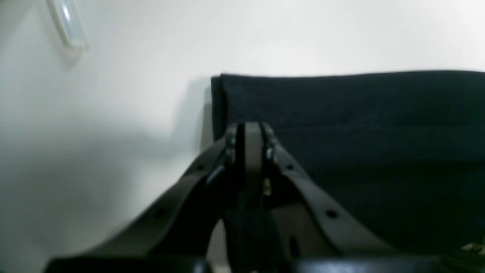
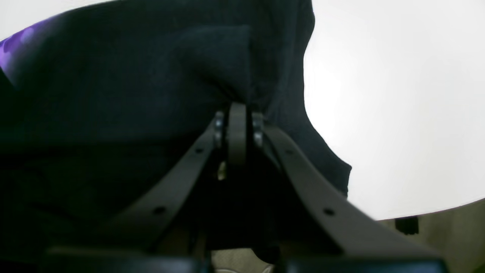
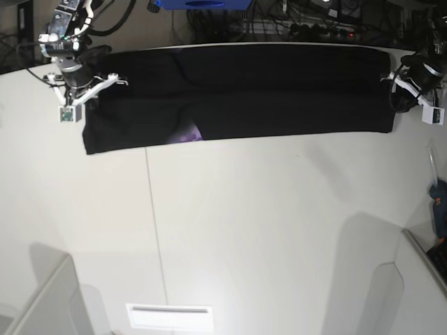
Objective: Fold the T-shirt properly
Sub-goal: 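Release and reposition both grippers at the folded strip's corners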
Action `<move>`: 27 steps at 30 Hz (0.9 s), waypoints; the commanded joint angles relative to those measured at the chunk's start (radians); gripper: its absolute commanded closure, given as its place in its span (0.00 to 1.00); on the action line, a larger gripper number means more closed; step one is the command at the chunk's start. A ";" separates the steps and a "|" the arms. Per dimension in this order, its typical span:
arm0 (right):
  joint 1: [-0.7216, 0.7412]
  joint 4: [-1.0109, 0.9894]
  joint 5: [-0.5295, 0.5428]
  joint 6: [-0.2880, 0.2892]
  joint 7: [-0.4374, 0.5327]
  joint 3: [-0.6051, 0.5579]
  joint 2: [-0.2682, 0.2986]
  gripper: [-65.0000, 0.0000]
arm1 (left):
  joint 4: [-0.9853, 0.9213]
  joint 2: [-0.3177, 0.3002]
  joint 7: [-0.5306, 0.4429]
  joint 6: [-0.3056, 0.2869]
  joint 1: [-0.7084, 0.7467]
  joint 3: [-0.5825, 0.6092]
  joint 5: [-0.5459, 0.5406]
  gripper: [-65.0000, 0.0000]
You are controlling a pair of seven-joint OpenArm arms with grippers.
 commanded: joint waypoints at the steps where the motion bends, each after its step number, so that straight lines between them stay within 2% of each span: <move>1: -0.004 0.015 0.000 0.000 0.020 0.005 0.004 1.00 | 0.012 -0.014 -0.018 0.004 0.000 -0.009 0.024 1.00; 7: -0.006 -0.005 0.000 -0.002 0.018 0.003 0.004 1.00 | 0.010 0.009 -0.021 0.004 -0.001 0.068 0.142 1.00; 18: -0.021 -0.007 0.001 -0.003 -0.029 0.005 0.003 1.00 | 0.017 0.020 -0.018 0.006 0.000 0.062 0.147 1.00; 19: -0.022 -0.007 0.001 -0.003 -0.029 0.005 0.003 0.96 | 0.017 0.020 -0.018 0.006 0.000 0.062 0.147 1.00; 21: -0.027 -0.007 0.001 -0.003 -0.023 0.005 0.003 0.77 | 0.017 0.020 -0.018 0.006 0.000 0.062 0.147 1.00; 22: -0.027 -0.007 0.001 -0.003 -0.023 0.011 0.001 0.70 | 0.017 0.020 -0.018 0.006 0.000 0.062 0.147 0.97; 24: -0.018 -0.007 0.003 -0.003 -0.021 0.049 -0.028 0.59 | 0.017 0.021 -0.019 0.006 0.000 0.062 0.147 0.78; 27: 0.010 -0.005 0.003 0.003 -0.020 0.130 -0.053 0.55 | 0.018 0.021 -0.021 0.006 0.000 0.060 0.147 0.52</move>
